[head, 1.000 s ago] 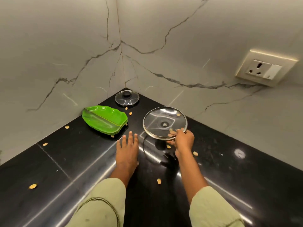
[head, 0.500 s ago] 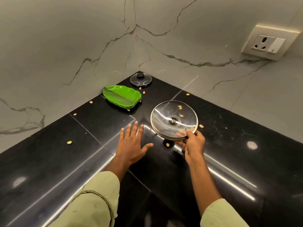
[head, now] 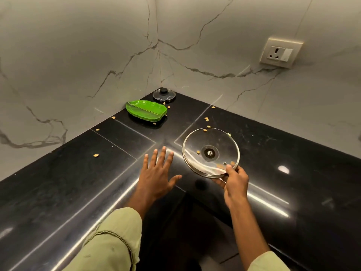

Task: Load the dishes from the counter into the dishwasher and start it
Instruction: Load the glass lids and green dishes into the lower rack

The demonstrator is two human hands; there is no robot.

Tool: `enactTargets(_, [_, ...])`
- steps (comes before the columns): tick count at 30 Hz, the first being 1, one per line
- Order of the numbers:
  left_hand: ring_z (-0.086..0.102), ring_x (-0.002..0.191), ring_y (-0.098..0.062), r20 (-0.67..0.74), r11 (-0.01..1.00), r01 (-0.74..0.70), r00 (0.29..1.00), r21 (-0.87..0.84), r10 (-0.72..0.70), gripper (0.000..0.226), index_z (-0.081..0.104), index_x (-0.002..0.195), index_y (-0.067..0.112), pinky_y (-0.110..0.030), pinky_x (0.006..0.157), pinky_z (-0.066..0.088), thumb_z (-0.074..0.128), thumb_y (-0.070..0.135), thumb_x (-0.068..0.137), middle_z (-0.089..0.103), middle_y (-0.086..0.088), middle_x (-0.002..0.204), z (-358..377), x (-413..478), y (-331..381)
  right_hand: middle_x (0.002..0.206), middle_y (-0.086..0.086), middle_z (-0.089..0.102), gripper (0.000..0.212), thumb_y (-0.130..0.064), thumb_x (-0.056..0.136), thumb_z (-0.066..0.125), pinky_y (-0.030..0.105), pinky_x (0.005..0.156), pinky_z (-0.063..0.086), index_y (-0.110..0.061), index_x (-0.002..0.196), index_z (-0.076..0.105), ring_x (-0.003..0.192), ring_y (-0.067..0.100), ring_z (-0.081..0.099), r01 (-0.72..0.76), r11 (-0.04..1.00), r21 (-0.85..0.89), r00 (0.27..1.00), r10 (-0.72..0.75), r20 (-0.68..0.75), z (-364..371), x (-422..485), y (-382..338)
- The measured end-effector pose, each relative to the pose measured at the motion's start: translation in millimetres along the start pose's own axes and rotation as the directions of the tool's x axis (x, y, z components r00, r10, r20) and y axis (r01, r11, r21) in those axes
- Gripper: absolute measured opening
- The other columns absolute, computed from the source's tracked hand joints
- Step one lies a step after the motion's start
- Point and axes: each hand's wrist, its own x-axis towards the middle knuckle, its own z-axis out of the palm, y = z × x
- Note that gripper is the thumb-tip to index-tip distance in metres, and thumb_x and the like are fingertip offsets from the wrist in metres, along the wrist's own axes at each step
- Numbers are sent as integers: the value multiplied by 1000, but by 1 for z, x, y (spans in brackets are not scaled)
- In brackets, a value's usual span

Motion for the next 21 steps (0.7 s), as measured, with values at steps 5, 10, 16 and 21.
enactTargets(5, [-14,149,-26,-39,999,-37,999,-40,36,88,-5,158,27,-49,119,-9,25,76,91,-9,-5,165,4,-48,17,87,7,70,17,-1,94,56,39,61,57,-17,98,54,78,21,70,19,998,54,1000,-18,-12,-34,-57,7])
enactTargets(10, [-8,152,-29,-26,999,-44,999,-1,44,92,-3,159,26,-47,118,-11,6,78,83,-8,-5,166,-5,-98,39,90,10,72,14,-6,97,53,35,58,56,-17,103,50,76,21,71,20,999,44,1000,-20,-9,-80,-102,12])
enactTargets(16, [-3,152,-28,-36,997,-61,998,-42,59,94,8,159,24,-51,121,-5,4,77,81,0,-6,166,-9,-163,77,91,11,72,14,-6,98,53,32,52,55,-20,98,51,76,21,72,16,998,64,1000,-15,-9,-140,-154,10])
enactTargets(21, [0,153,-28,-73,998,-35,997,-59,30,92,12,159,23,-51,122,1,6,76,83,3,-5,166,-8,-223,122,95,13,72,10,-10,102,47,29,51,54,-19,99,51,82,25,71,16,999,50,1000,-17,14,-200,-195,9])
